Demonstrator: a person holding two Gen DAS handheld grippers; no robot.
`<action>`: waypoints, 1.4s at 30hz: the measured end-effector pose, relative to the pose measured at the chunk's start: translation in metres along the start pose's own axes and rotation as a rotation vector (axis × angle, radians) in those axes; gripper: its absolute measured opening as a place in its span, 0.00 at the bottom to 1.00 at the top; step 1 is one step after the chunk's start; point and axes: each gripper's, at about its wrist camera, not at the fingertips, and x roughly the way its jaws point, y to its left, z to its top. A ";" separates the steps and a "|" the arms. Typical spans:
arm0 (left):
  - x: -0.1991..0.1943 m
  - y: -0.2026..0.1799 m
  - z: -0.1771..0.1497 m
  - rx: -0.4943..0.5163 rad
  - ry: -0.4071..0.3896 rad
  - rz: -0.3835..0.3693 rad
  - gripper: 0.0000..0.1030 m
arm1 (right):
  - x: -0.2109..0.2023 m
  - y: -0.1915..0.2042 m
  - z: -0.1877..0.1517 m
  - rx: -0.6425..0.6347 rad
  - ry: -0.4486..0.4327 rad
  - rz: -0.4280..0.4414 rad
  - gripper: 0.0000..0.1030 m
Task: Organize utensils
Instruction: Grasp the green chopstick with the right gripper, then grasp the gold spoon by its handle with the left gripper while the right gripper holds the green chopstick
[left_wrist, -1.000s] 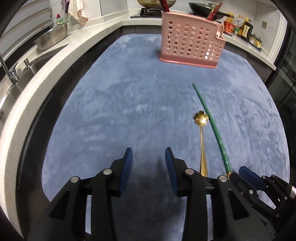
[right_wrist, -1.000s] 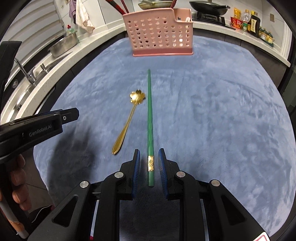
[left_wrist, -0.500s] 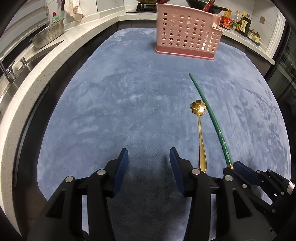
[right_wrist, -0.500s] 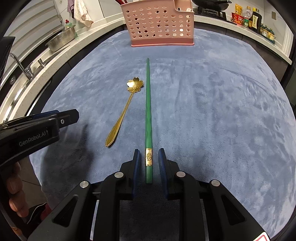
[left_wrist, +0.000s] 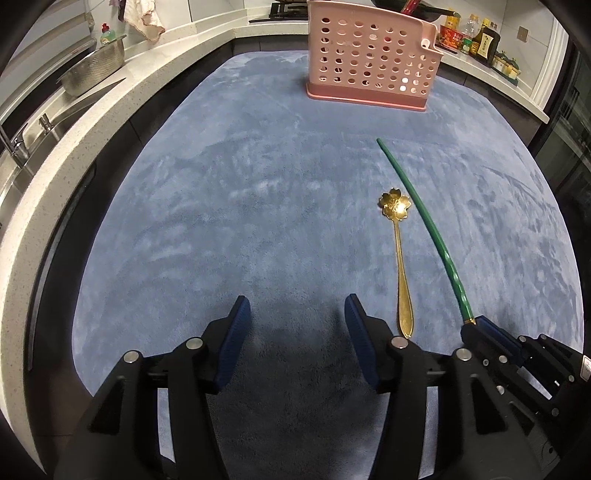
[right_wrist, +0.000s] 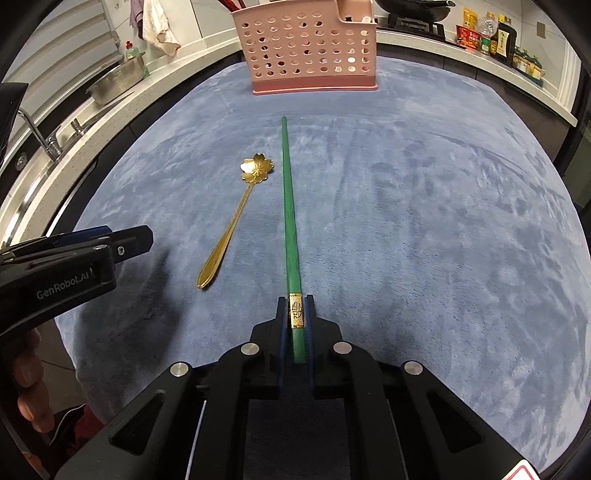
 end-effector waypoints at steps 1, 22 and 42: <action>0.000 0.000 0.000 0.001 0.002 -0.002 0.49 | -0.001 -0.001 0.000 0.003 -0.003 -0.005 0.07; 0.017 -0.043 -0.010 0.079 0.054 -0.091 0.58 | -0.011 -0.041 -0.009 0.127 -0.027 -0.044 0.07; 0.022 -0.060 -0.012 0.127 0.025 -0.144 0.24 | -0.010 -0.042 -0.009 0.129 -0.027 -0.042 0.07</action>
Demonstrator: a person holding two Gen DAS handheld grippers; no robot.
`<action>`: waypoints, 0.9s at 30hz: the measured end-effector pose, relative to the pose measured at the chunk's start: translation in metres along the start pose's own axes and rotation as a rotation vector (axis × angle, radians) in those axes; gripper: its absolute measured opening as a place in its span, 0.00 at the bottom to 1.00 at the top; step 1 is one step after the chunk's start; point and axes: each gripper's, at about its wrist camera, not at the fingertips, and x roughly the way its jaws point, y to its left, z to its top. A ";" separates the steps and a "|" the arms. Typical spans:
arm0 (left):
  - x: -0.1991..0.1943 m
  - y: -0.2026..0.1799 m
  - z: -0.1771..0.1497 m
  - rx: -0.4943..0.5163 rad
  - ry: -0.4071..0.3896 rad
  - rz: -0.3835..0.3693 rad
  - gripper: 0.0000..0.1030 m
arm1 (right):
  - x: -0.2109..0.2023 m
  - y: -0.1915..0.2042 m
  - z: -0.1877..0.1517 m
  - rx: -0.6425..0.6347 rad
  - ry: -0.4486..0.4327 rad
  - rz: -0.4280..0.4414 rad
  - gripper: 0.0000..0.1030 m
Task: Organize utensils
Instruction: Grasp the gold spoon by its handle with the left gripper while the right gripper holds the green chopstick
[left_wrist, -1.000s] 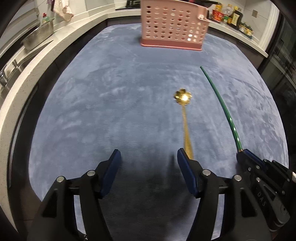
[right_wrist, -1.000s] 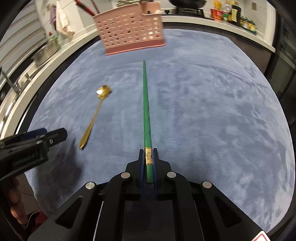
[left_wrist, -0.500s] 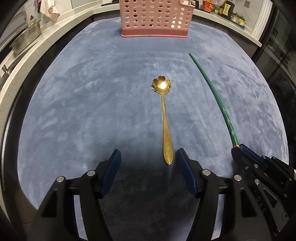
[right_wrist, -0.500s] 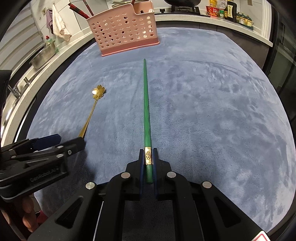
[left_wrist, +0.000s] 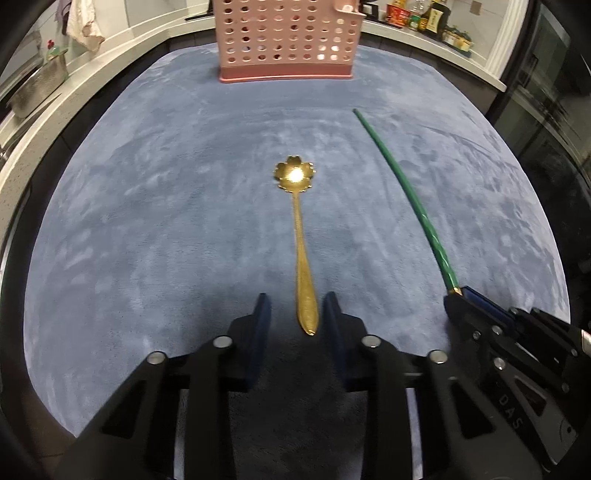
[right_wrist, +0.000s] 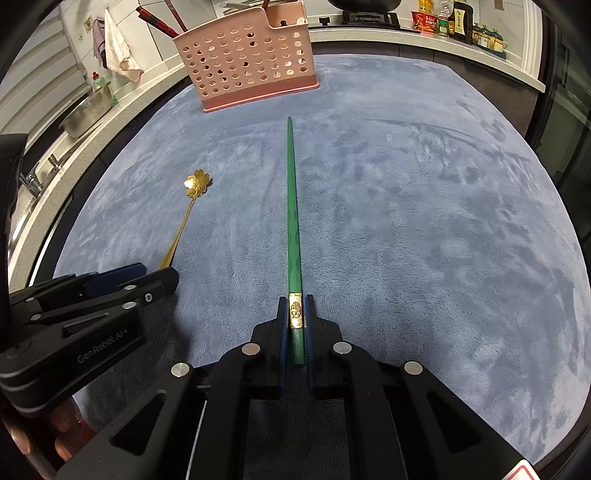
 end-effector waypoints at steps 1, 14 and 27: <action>0.000 -0.001 -0.001 0.004 0.000 -0.003 0.19 | 0.000 0.000 0.000 -0.002 0.000 -0.001 0.07; -0.018 0.003 0.003 -0.004 -0.030 -0.047 0.10 | -0.007 0.001 0.002 0.005 -0.013 0.011 0.07; -0.081 0.011 0.037 -0.028 -0.183 -0.086 0.01 | -0.058 0.010 0.030 -0.020 -0.147 0.021 0.07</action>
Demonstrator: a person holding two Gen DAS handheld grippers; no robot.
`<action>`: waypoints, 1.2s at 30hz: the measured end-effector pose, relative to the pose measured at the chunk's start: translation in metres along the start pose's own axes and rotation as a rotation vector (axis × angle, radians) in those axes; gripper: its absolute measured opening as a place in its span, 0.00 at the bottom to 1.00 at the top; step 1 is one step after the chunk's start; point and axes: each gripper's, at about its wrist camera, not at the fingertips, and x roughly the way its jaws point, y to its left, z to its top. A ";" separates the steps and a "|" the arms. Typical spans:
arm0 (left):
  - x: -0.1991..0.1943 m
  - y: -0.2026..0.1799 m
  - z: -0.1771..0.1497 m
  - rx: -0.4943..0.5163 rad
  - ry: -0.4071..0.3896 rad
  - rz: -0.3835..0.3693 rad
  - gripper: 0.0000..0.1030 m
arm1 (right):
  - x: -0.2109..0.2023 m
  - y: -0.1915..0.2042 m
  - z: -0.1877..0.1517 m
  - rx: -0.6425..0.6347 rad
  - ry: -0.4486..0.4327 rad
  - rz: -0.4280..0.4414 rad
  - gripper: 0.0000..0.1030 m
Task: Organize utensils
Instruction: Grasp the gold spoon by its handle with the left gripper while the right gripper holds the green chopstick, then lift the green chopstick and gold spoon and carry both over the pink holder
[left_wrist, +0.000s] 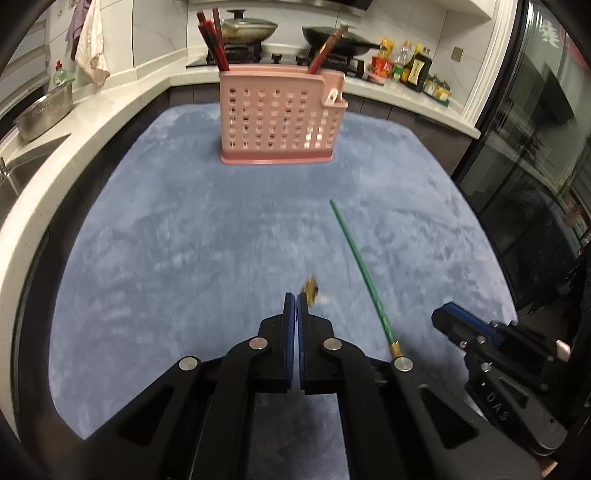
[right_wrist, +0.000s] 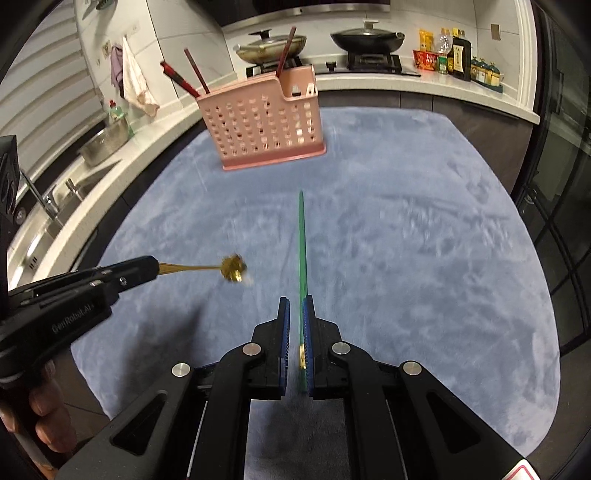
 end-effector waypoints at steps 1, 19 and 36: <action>-0.002 0.000 0.002 0.001 -0.009 0.002 0.01 | 0.000 -0.001 0.001 0.000 -0.001 0.000 0.07; -0.001 0.005 0.003 -0.005 -0.003 0.021 0.01 | 0.054 -0.009 -0.039 -0.036 0.175 -0.017 0.21; -0.017 0.004 0.021 0.007 -0.038 0.020 0.01 | -0.002 -0.010 0.006 -0.005 0.018 0.016 0.07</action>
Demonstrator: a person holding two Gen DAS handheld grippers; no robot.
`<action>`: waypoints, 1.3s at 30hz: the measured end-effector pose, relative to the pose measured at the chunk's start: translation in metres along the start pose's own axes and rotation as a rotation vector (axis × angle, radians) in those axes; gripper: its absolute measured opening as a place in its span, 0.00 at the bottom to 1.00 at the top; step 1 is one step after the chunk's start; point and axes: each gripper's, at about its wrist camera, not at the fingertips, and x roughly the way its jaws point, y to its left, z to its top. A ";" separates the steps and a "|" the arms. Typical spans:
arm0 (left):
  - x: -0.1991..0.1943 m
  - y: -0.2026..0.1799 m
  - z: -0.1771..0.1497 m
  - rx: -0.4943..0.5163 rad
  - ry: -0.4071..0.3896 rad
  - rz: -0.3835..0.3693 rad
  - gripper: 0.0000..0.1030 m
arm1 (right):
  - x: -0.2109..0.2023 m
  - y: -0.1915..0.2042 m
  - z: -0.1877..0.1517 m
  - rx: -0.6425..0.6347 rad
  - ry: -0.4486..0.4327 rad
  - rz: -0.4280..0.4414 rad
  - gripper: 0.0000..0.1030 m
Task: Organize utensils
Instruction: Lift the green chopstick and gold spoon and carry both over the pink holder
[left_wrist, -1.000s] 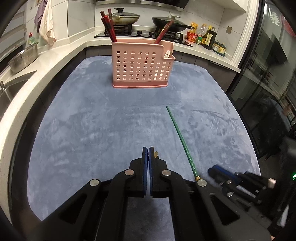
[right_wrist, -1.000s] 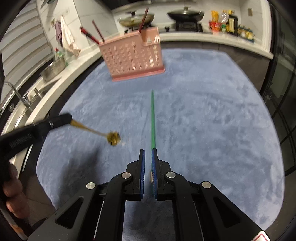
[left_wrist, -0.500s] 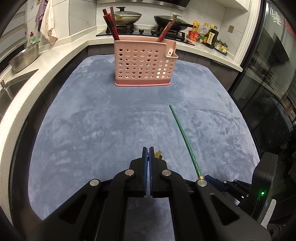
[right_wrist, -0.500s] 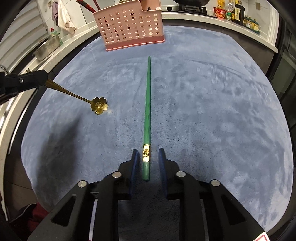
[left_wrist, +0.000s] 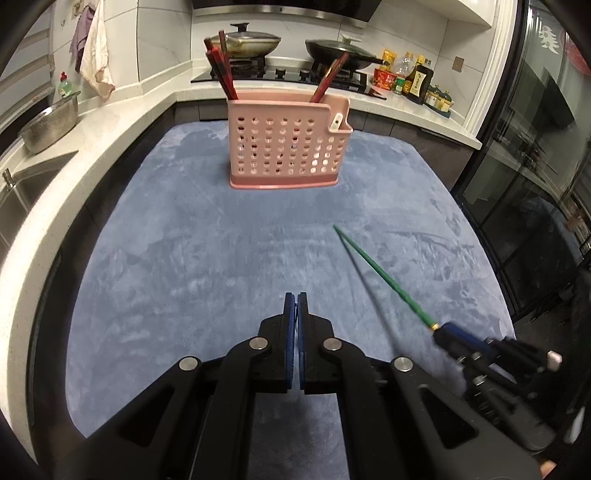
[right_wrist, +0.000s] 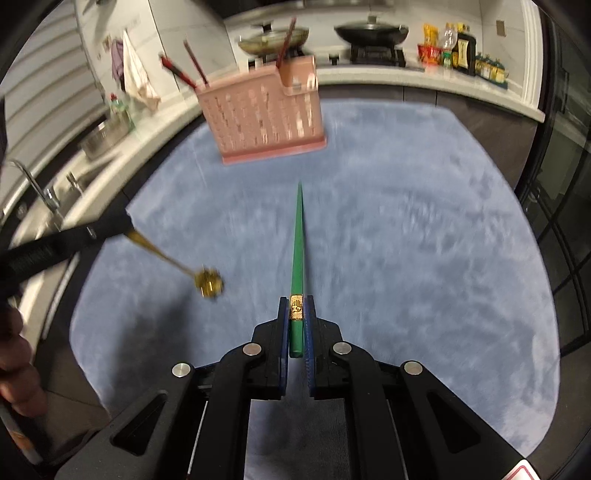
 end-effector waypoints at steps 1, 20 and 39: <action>-0.002 0.000 0.003 0.002 -0.005 0.000 0.01 | -0.006 0.000 0.006 0.006 -0.019 0.005 0.07; -0.036 0.002 0.112 0.061 -0.178 0.005 0.01 | -0.075 -0.003 0.144 0.066 -0.307 0.121 0.07; -0.025 0.018 0.251 0.051 -0.335 0.047 0.01 | -0.077 0.010 0.318 0.102 -0.567 0.173 0.07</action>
